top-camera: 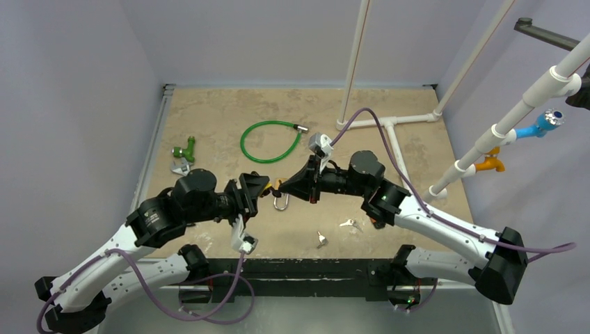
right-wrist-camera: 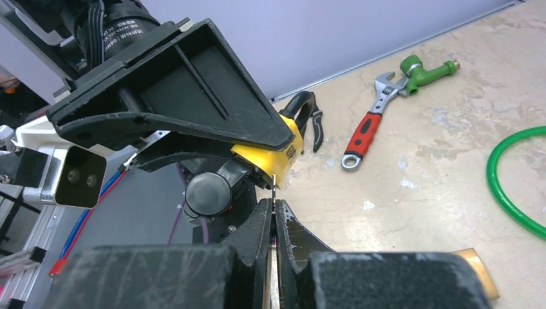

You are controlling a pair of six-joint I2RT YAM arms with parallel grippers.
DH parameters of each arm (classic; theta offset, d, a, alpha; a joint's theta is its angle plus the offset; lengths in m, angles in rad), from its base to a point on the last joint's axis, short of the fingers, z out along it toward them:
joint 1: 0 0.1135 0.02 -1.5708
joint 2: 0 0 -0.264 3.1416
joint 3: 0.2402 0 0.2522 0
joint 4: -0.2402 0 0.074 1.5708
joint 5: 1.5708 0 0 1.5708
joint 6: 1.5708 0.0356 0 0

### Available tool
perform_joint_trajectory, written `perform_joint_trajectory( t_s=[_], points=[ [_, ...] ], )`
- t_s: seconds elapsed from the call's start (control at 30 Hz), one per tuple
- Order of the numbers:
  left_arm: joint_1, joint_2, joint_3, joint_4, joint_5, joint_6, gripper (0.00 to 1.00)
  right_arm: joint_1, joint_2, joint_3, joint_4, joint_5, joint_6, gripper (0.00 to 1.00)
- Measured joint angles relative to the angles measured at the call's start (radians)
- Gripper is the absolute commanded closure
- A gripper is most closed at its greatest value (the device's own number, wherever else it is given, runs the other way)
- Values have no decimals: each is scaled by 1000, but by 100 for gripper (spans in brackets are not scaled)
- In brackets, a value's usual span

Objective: Unlock with the key

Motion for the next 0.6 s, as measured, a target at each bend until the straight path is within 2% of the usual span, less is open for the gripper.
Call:
perform_joint_trajectory(
  t_s=[0.3, 0.47, 0.6],
  points=[
    [0, -26, -12, -35, -9, 37, 100, -20, -13, 0, -5, -33, 25, 100],
    [0, 19, 30, -19, -35, -88, 100, -24, -9, -3, -11, -57, 26, 100],
    [0, 54, 52, 83, -69, -187, 100, -23, 23, -10, -16, -92, 33, 100]
  ],
)
